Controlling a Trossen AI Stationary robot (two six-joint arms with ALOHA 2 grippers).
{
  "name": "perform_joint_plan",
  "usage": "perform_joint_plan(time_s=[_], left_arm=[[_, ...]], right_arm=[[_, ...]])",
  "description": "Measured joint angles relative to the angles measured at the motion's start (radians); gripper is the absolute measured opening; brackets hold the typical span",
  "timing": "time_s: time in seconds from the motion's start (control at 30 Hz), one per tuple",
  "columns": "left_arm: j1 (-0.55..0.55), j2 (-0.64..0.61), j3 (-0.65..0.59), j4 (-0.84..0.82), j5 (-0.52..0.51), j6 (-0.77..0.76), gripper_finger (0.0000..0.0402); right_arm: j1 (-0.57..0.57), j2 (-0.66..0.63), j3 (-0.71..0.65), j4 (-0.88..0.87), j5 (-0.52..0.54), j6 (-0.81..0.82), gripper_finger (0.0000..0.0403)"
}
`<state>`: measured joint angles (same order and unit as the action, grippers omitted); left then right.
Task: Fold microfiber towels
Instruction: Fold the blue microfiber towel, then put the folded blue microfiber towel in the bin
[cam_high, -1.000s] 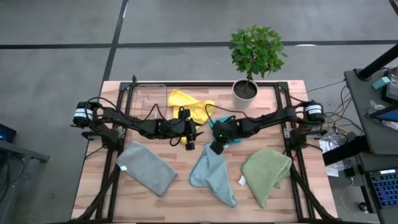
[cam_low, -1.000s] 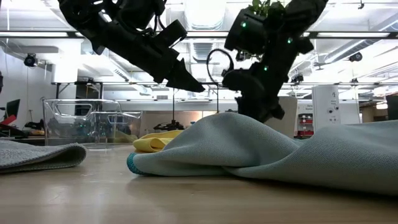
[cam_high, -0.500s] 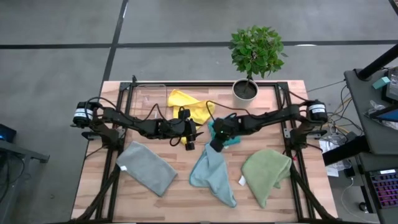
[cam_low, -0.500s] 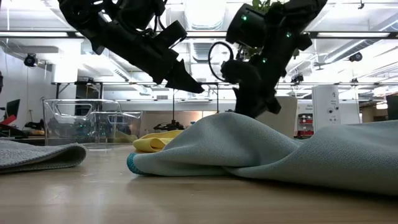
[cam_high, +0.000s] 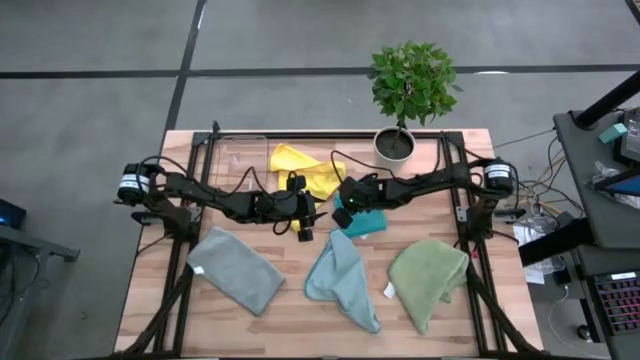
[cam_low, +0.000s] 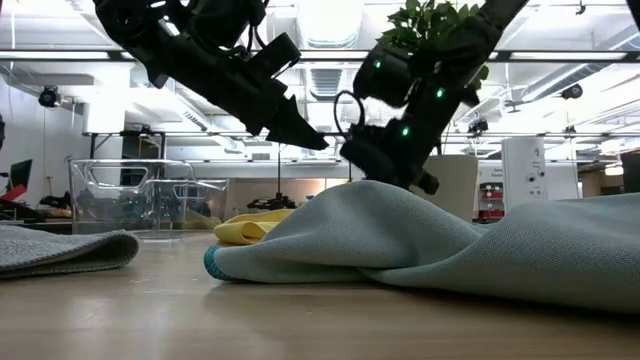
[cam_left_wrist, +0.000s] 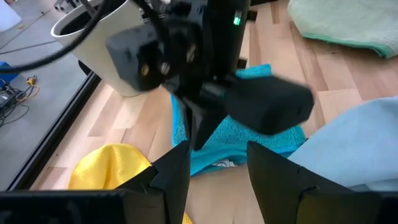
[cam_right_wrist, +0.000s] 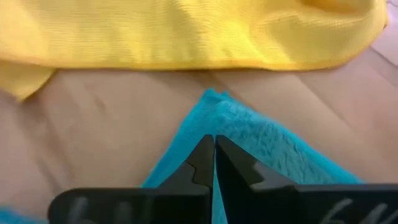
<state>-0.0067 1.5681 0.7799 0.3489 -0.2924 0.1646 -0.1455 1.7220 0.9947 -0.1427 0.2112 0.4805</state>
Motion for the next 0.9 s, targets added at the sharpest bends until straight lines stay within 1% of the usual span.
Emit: perform_joint_plan(time_s=[0.23,0.33,0.47,0.6,0.73,0.83,0.9], left_arm=[[0.000,0.000,-0.001,0.000,0.000,0.000,0.0143],[0.000,0.000,-0.001,0.000,0.000,0.000,0.0143],[0.000,0.000,-0.001,0.000,0.000,0.000,0.0143],[0.000,0.000,-0.001,0.001,0.000,0.000,0.0143],[0.000,0.000,-0.001,0.000,0.000,0.000,0.0143],[0.000,0.000,-0.001,0.000,0.000,0.000,0.0143],[0.000,0.000,-0.001,0.001,0.000,0.000,0.0143]], right_arm=[[-0.006,0.055,0.000,0.125,0.001,-0.010,0.0009],[-0.006,0.052,0.000,0.115,0.001,-0.010,0.0009],[-0.004,0.003,0.000,0.071,0.000,-0.010,0.0009],[0.004,-0.072,0.000,-0.022,0.000,-0.010,0.0009],[0.009,-0.149,0.000,-0.158,-0.009,0.039,0.0011],[0.010,-0.198,0.000,-0.265,-0.012,0.091,0.0023],[0.010,-0.224,-0.002,-0.316,-0.029,0.119,0.0040]])
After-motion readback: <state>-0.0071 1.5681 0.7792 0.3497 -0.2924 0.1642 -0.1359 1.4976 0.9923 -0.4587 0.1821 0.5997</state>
